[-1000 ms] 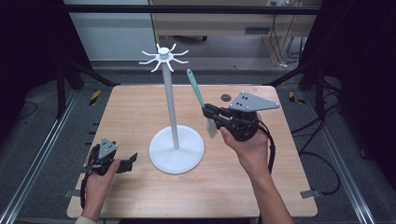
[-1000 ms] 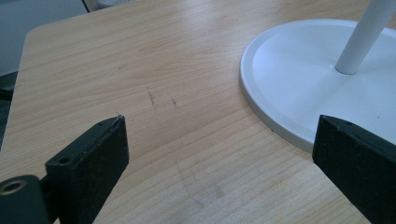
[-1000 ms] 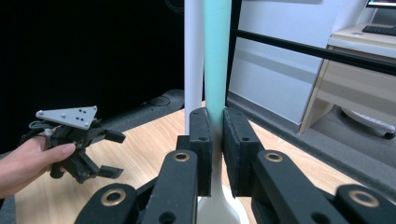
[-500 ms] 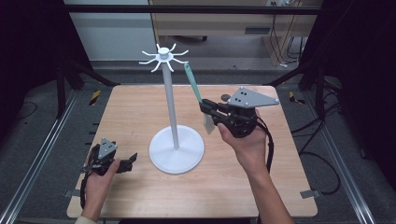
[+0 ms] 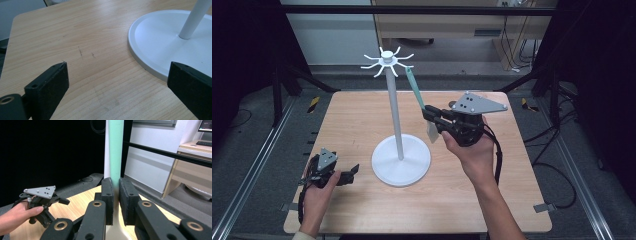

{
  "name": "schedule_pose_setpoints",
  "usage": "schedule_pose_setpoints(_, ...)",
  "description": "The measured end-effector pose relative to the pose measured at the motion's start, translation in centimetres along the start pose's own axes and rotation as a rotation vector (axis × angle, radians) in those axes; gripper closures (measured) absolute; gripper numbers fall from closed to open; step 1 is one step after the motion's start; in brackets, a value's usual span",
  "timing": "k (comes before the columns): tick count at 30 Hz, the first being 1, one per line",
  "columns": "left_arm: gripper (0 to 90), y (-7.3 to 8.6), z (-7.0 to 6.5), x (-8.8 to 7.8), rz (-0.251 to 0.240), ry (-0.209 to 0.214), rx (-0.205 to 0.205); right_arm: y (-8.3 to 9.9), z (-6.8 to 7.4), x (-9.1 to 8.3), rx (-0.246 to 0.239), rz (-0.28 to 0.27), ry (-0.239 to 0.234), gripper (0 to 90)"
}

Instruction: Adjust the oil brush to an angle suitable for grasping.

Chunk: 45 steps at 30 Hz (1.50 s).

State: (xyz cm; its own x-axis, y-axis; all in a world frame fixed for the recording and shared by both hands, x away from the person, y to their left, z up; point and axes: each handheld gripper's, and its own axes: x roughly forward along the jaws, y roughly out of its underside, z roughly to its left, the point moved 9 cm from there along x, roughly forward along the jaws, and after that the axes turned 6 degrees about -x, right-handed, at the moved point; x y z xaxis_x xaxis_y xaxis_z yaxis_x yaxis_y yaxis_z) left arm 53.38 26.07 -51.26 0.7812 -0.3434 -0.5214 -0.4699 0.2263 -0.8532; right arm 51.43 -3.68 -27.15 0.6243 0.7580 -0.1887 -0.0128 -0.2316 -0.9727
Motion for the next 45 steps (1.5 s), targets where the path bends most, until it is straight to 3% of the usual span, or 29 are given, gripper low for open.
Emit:
schedule_pose_setpoints(18,3.4,0.0,0.0,0.0,0.001,0.002,0.002,-0.2,0.2,0.1,0.005,-0.015,-0.003,82.5)
schedule_pose_setpoints(25,3.4,0.1,-0.1,0.1,0.008,0.003,0.006,-0.1,-1.0,-0.9,0.020,-0.021,0.029,82.5)
schedule_pose_setpoints(45,3.4,0.2,-0.2,0.1,0.012,0.007,0.007,0.4,-1.4,0.8,0.042,0.011,-0.009,82.4)
